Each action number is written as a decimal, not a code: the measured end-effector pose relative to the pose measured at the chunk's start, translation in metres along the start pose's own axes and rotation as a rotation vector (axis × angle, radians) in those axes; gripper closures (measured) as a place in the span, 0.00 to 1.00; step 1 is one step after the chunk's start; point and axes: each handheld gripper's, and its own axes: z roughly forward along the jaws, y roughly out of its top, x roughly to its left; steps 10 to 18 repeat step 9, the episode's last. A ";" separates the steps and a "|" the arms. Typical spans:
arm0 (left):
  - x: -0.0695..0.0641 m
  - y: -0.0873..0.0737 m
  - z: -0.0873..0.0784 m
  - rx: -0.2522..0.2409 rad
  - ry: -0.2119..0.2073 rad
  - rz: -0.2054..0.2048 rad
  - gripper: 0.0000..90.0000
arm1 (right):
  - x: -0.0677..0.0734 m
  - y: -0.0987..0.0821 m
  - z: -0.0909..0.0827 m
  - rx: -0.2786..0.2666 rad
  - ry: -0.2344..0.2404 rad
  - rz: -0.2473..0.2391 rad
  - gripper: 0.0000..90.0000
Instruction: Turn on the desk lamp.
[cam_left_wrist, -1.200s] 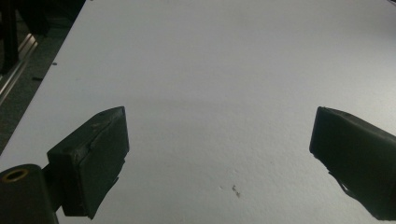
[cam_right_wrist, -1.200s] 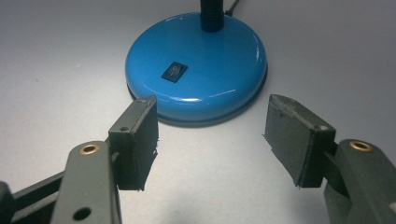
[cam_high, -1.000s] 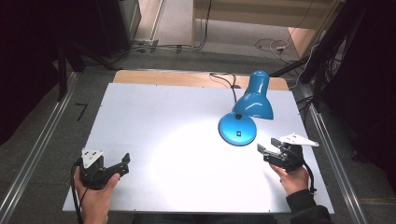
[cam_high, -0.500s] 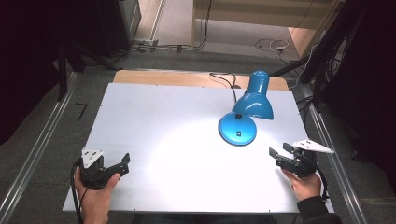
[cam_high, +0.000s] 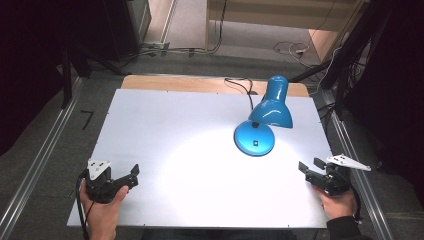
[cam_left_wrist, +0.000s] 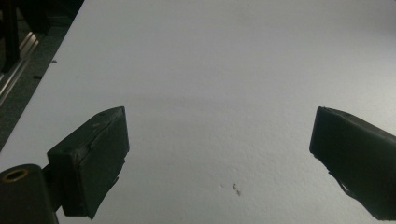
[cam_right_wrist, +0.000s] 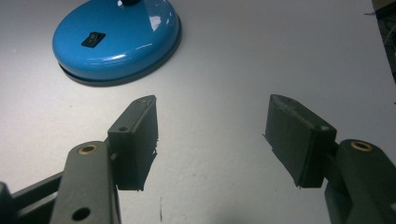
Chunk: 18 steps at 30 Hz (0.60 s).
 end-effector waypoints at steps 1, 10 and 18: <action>0.000 0.000 0.000 0.000 0.000 0.000 0.06 | -0.003 -0.002 -0.002 -0.006 0.000 0.013 0.36; 0.003 -0.002 0.001 0.017 0.007 -0.002 0.06 | -0.013 -0.010 -0.007 -0.029 -0.033 0.051 0.34; 0.003 -0.002 0.001 0.017 0.007 -0.002 0.06 | -0.013 -0.010 -0.007 -0.029 -0.033 0.051 0.34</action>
